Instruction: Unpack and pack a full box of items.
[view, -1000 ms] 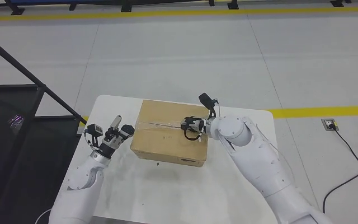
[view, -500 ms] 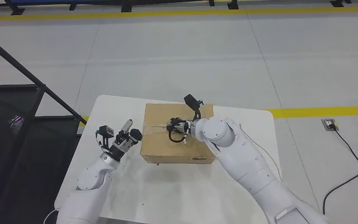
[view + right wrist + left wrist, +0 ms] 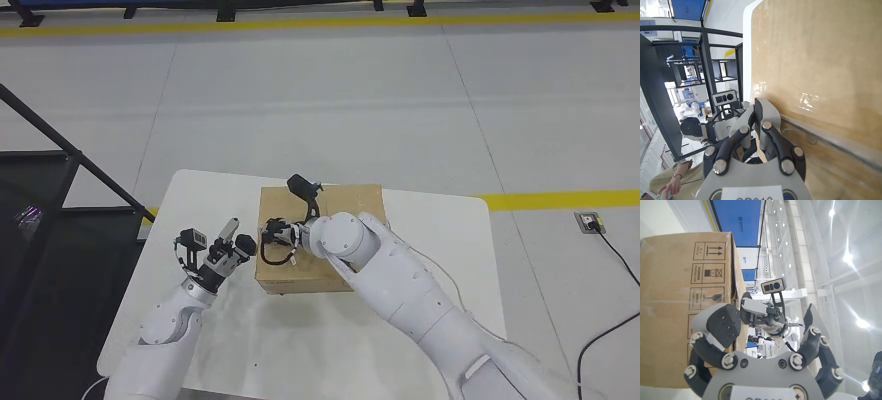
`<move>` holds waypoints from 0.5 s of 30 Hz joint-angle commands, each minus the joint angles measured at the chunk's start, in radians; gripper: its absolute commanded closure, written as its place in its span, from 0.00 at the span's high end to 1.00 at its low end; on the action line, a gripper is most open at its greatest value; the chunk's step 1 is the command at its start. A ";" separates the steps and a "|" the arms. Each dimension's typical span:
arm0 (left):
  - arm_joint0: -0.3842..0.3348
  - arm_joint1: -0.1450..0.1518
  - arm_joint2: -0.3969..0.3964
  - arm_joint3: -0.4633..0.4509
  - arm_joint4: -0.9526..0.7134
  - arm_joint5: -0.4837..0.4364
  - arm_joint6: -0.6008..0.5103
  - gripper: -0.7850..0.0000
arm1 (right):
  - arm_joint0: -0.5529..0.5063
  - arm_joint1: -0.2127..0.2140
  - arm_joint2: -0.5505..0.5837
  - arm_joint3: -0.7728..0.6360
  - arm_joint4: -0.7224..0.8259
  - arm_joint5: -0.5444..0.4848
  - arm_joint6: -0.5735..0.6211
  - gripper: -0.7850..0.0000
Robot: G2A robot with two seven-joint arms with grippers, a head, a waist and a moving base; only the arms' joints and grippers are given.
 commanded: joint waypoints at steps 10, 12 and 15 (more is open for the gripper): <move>0.011 0.003 -0.026 -0.011 -0.008 -0.001 -0.007 1.00 | 0.021 -0.005 0.034 0.047 -0.035 -0.036 0.014 0.00; 0.014 0.004 -0.032 -0.014 -0.011 -0.001 -0.008 1.00 | 0.015 0.005 0.049 0.033 -0.052 -0.032 0.024 0.00; 0.019 0.005 -0.040 -0.021 -0.016 -0.001 -0.010 1.00 | -0.010 0.025 0.079 -0.002 -0.081 -0.024 0.021 0.00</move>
